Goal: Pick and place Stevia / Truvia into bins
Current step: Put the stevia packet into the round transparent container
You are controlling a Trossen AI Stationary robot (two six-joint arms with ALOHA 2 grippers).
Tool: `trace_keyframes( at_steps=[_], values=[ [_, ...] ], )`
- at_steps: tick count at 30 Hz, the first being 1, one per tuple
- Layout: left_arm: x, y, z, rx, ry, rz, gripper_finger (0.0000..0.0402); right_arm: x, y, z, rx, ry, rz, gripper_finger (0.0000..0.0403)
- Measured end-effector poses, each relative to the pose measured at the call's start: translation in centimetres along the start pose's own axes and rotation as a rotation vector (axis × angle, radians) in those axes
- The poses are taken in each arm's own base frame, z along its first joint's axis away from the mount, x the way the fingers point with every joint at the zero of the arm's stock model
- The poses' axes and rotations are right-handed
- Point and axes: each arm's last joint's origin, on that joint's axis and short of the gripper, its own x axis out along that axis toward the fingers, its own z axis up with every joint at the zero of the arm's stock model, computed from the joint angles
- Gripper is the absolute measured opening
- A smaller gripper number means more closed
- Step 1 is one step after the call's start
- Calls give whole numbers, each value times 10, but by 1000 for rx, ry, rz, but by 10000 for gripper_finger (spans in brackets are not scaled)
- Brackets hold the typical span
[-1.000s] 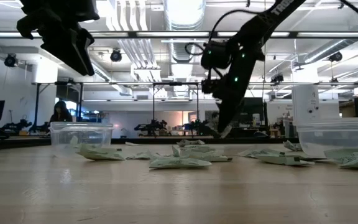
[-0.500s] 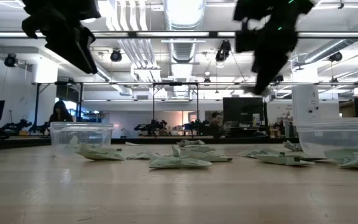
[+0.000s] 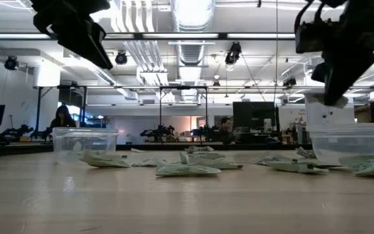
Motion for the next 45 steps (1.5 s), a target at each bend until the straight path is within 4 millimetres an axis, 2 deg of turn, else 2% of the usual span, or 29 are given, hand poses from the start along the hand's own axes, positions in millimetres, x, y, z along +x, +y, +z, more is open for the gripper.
trace_keyframes(
  at_steps=[9, 19, 23, 27, 34, 45],
  values=[
    [0, 0, 1, -1, -5, 0, 149, 11, 0, -9, 26, 25, -9, 17],
    [0, 0, 1, -3, -5, 0, 149, 10, 1, -9, -1, 20, -2, 121],
    [0, 0, 0, -1, -4, 0, 149, 2, 0, -5, -33, -51, -52, 146],
    [0, 0, 0, 2, -3, 0, 149, -4, -10, 2, 22, -99, -146, 153],
    [0, 1, 1, 1, -5, 23, 149, 2, -44, 16, 356, -55, -167, 147],
    [3, 0, -4, 12, 11, 43, 149, 30, -62, 28, 420, 85, -211, 158]
  ],
)
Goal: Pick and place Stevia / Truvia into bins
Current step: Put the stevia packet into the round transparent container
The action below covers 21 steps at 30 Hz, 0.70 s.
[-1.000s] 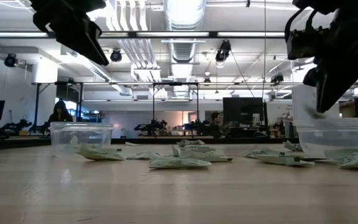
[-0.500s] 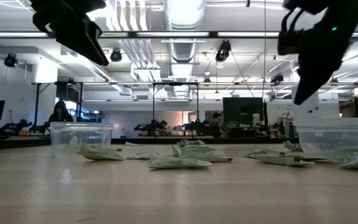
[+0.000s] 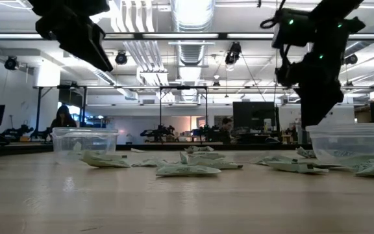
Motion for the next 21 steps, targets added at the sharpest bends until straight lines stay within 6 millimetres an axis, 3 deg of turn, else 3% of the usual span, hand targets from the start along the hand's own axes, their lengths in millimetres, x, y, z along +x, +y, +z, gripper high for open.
trace_keyframes(
  at_steps=[10, 21],
  values=[
    [11, -5, -15, 34, 39, 3, 149, 13, 15, 28, 1, 85, -11, 198],
    [12, -5, -16, 88, 41, 2, 149, 36, 23, 34, 48, 204, -68, 234]
  ],
)
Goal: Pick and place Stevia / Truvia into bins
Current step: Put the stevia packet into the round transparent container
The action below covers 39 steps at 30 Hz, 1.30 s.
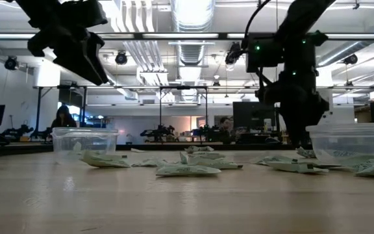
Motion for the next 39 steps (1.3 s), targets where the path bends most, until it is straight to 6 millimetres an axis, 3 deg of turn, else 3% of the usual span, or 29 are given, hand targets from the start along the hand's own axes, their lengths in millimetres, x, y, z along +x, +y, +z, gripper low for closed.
trace_keyframes(
  at_steps=[15, 24, 39],
  values=[
    [0, 0, 0, 6, 0, 0, 149, 22, -2, -2, 11, 71, -62, 220],
    [0, 0, 0, 5, -1, 0, 149, 21, -2, -1, 1, 65, -66, 213],
    [0, 0, 0, 5, -1, 0, 149, 21, -1, 1, -48, 38, -59, 42]
  ],
)
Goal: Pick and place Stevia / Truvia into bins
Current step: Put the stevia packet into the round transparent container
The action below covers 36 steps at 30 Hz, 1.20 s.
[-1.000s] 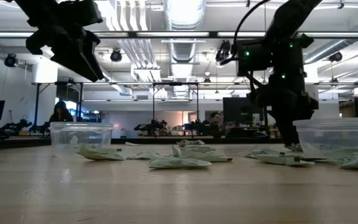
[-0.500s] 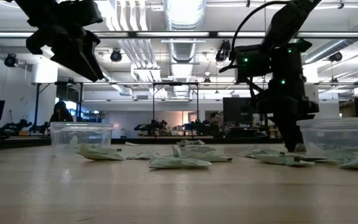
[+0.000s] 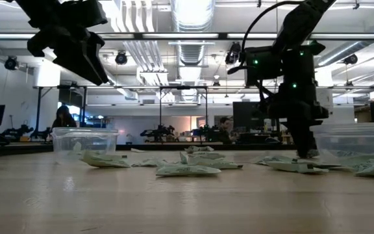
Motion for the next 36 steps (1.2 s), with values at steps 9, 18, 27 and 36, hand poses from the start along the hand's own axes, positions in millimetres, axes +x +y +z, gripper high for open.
trace_keyframes(
  at_steps=[9, 18, 27, 36],
  values=[
    [0, 0, 0, -2, 0, 0, 149, -27, 0, 5, -33, -131, 10, 11],
    [0, 0, 0, -8, -4, 0, 149, -74, 8, -17, -102, -249, 110, 10],
    [1, 0, 2, -26, -24, 1, 149, -94, 28, -76, -162, -246, 188, 12],
    [1, 0, 4, -56, -51, 1, 149, -81, 43, -107, -201, -210, 171, 13]
  ],
)
